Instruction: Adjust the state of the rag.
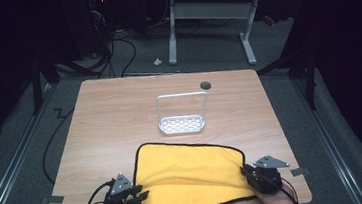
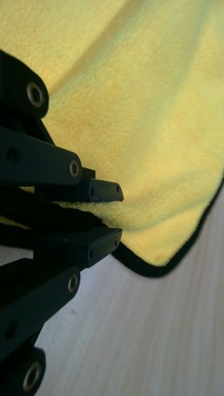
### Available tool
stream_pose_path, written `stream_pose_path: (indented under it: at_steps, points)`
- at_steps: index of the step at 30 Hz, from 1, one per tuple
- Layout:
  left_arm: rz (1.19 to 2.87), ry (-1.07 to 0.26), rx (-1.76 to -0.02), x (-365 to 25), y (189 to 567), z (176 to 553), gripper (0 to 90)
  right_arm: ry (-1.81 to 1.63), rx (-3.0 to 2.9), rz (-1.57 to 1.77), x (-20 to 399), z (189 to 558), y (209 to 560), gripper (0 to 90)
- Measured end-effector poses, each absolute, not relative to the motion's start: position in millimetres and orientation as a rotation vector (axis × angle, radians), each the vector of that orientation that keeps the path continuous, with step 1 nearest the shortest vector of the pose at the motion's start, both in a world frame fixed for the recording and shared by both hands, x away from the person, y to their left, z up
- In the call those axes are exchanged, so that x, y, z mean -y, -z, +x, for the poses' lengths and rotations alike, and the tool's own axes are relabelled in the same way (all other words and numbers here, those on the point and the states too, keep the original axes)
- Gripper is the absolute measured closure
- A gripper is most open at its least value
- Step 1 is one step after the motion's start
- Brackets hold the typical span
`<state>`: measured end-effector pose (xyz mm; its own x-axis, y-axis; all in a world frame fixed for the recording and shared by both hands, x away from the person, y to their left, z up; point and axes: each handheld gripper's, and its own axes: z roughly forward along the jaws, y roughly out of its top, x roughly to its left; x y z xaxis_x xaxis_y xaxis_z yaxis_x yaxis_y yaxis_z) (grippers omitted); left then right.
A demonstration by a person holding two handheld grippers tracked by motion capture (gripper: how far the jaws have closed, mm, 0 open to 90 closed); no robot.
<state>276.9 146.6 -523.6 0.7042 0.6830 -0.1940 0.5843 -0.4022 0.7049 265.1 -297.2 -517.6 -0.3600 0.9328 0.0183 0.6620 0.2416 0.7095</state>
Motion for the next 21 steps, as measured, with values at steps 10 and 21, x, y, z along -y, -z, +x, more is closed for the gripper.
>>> stream_pose_path:
  at_steps: [10, 21]
  points:
    - [2.032, -0.232, -0.997, -160.1, 514.8, 287.4, 62.9, -0.954, -1.978, 1.485, 308.0, 299.0, 493.5, 81.6]
    - [2.031, -0.252, -1.011, -150.1, 516.0, 322.0, 63.0, -0.755, -2.133, 1.517, 301.7, 371.9, 516.0, 90.0]
